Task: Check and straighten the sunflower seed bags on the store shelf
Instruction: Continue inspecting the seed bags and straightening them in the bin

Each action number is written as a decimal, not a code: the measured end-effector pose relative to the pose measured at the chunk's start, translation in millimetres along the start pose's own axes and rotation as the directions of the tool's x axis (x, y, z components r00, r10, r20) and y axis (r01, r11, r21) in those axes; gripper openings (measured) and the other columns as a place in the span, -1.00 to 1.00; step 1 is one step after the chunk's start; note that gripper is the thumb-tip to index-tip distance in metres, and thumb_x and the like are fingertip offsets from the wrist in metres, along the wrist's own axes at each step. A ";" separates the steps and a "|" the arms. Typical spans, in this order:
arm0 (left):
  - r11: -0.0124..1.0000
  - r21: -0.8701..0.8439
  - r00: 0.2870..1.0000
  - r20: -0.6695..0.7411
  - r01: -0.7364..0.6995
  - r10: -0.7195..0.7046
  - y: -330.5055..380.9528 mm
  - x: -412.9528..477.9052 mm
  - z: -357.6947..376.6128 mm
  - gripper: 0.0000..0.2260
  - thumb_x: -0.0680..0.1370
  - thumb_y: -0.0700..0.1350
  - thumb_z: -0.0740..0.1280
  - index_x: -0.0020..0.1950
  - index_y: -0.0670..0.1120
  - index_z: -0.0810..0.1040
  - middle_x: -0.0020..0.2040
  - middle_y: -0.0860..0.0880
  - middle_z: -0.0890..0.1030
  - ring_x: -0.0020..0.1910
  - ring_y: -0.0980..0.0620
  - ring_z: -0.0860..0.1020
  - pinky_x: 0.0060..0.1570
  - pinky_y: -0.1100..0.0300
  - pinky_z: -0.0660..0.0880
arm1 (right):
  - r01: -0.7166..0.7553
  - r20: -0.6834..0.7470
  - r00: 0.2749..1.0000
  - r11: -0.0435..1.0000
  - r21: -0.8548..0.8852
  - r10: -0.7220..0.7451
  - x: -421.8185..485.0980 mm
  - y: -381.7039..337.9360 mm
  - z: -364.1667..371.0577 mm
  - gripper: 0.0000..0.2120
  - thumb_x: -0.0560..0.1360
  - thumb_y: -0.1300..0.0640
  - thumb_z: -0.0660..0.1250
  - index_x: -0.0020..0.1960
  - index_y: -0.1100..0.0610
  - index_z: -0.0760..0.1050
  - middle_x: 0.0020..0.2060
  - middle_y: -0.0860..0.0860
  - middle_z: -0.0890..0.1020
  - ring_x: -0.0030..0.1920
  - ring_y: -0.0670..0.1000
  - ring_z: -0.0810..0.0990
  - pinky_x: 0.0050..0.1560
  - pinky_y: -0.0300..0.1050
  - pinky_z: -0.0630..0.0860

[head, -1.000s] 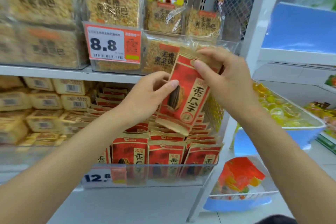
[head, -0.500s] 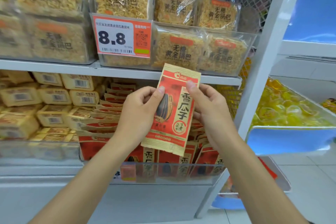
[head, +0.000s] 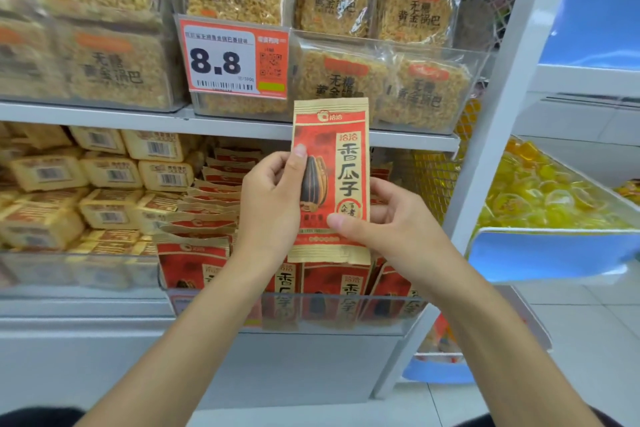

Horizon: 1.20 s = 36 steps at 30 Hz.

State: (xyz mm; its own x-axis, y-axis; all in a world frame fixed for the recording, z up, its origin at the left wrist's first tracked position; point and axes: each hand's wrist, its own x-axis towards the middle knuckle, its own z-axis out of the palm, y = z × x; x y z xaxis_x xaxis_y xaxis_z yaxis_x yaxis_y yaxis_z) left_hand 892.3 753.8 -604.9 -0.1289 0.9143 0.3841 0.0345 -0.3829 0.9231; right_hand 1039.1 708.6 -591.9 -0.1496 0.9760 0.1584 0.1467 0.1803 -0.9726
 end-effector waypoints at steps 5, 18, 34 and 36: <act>0.995 0.039 0.995 -0.037 -0.094 0.095 2.8 -6.3 0.1 -0.80 0.66 0.05 0.18 0.15 -0.03 0.47 -0.06 0.03 0.64 -0.15 0.13 0.65 -0.24 0.22 0.59 | 0.085 0.119 0.990 0.994 -0.073 -0.076 -5.0 1.8 -4.7 -0.32 0.35 0.33 0.54 0.30 -0.09 0.33 0.00 0.04 0.71 -0.06 0.04 0.72 -0.18 -0.10 0.63; 0.980 -0.194 0.915 0.401 0.039 0.043 27.7 -18.4 2.5 -0.55 0.63 0.05 0.20 0.52 0.18 0.23 0.25 0.06 0.57 0.18 0.16 0.60 0.15 0.05 0.56 | 0.310 0.021 0.950 0.935 -0.173 -0.311 -6.3 -4.7 -9.8 -0.61 0.47 -0.19 0.29 0.28 -0.17 0.46 0.04 0.11 0.61 0.06 0.18 0.58 0.11 0.14 0.56; 0.930 -0.221 0.830 0.542 0.293 -0.133 29.8 -13.0 -8.0 -0.68 0.68 0.05 0.07 0.38 0.10 0.48 0.16 -0.01 0.68 0.13 -0.02 0.66 0.11 -0.02 0.61 | 0.198 -0.192 0.960 0.979 -0.054 -0.204 0.6 -1.0 -18.0 -0.21 0.42 0.05 0.46 0.54 -0.06 0.13 0.19 -0.12 0.62 0.13 -0.11 0.64 0.13 -0.09 0.59; 0.948 -0.147 0.824 0.544 0.282 -0.161 26.3 -11.9 -10.0 -0.65 0.65 0.14 0.03 0.32 0.14 0.51 0.13 0.04 0.69 0.12 0.04 0.66 0.14 -0.03 0.59 | 0.215 -0.289 0.927 0.970 -0.115 -0.240 0.0 -0.1 -16.4 -0.19 0.43 0.15 0.49 0.55 -0.01 0.14 0.12 -0.09 0.66 0.03 -0.11 0.67 0.06 -0.10 0.63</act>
State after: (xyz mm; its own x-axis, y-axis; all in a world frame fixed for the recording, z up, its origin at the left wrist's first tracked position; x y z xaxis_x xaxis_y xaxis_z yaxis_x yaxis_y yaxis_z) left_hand 884.9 731.5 -585.4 0.4273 0.8865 0.1776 -0.1492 -0.1246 0.9809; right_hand 1055.1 710.6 -589.0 0.1083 0.8966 0.4294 0.2221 0.3992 -0.8896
